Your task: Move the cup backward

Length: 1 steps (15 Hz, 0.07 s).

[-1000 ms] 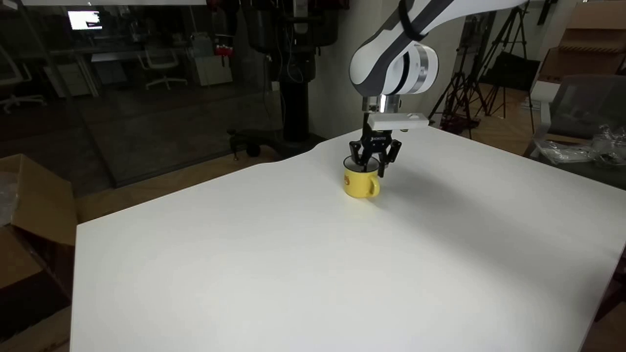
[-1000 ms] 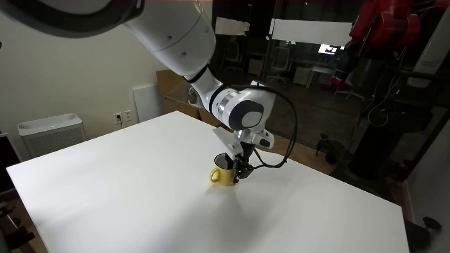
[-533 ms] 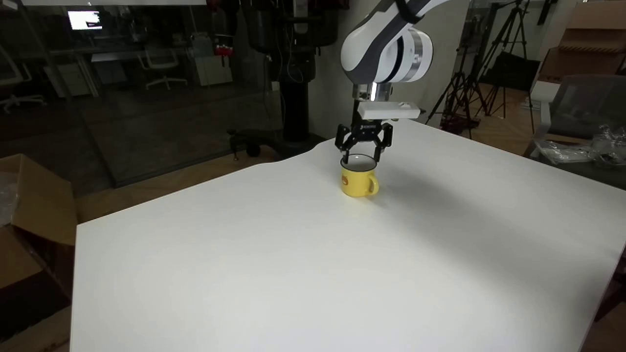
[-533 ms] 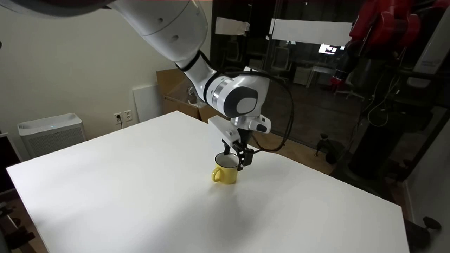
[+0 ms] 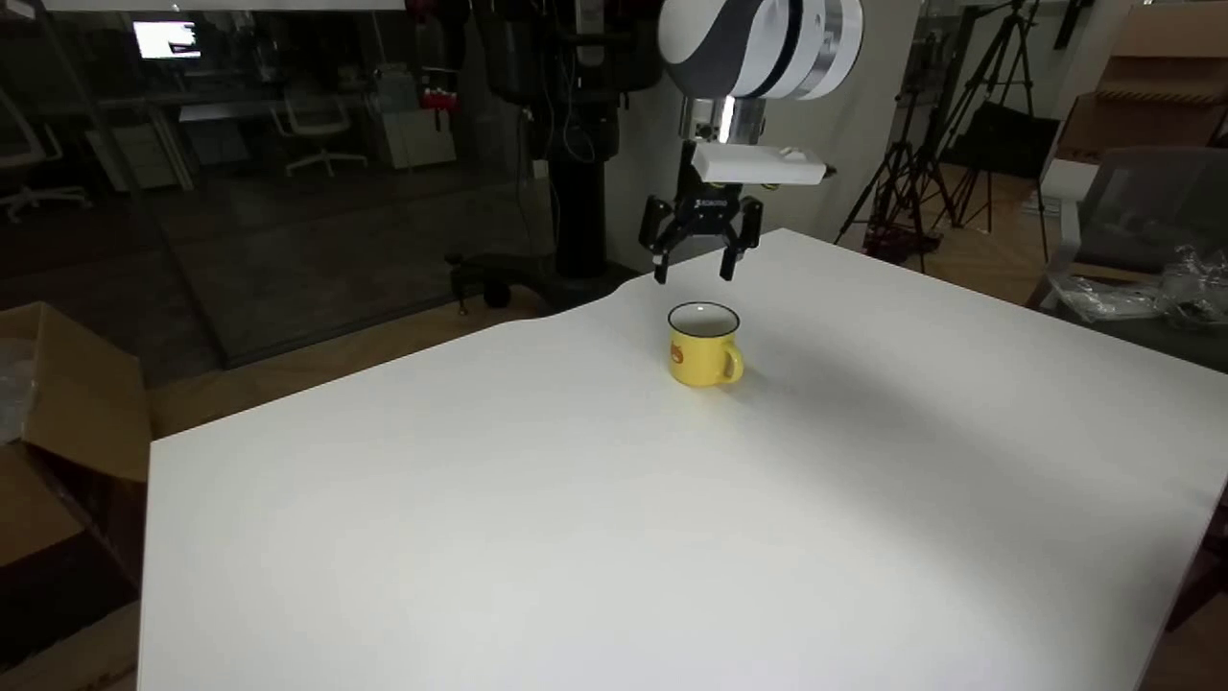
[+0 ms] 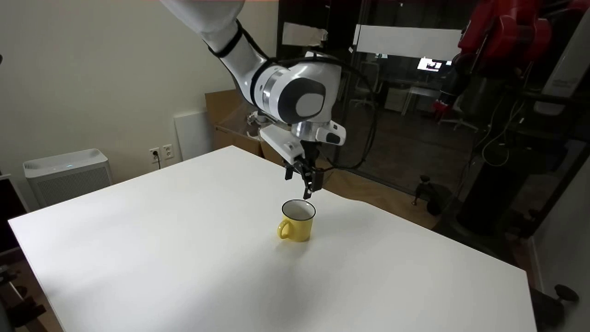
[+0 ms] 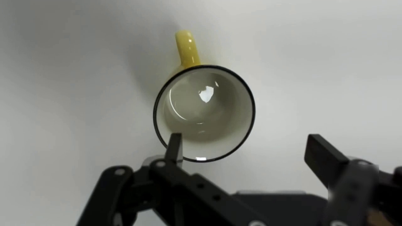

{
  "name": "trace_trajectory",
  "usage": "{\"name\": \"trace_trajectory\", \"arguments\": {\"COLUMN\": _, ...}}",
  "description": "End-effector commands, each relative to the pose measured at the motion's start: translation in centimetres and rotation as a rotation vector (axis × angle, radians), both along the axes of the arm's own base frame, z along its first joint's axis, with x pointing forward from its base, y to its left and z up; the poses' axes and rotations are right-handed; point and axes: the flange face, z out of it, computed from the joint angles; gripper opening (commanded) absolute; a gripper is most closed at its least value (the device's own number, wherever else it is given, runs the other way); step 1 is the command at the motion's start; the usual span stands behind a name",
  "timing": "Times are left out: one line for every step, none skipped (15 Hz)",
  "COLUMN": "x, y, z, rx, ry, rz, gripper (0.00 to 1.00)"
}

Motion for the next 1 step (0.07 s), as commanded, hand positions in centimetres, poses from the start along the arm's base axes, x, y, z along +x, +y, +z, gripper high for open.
{"name": "trace_trajectory", "arguments": {"x": -0.08, "y": -0.05, "z": 0.0, "rx": 0.0, "ry": 0.003, "rz": 0.0, "gripper": 1.0}}
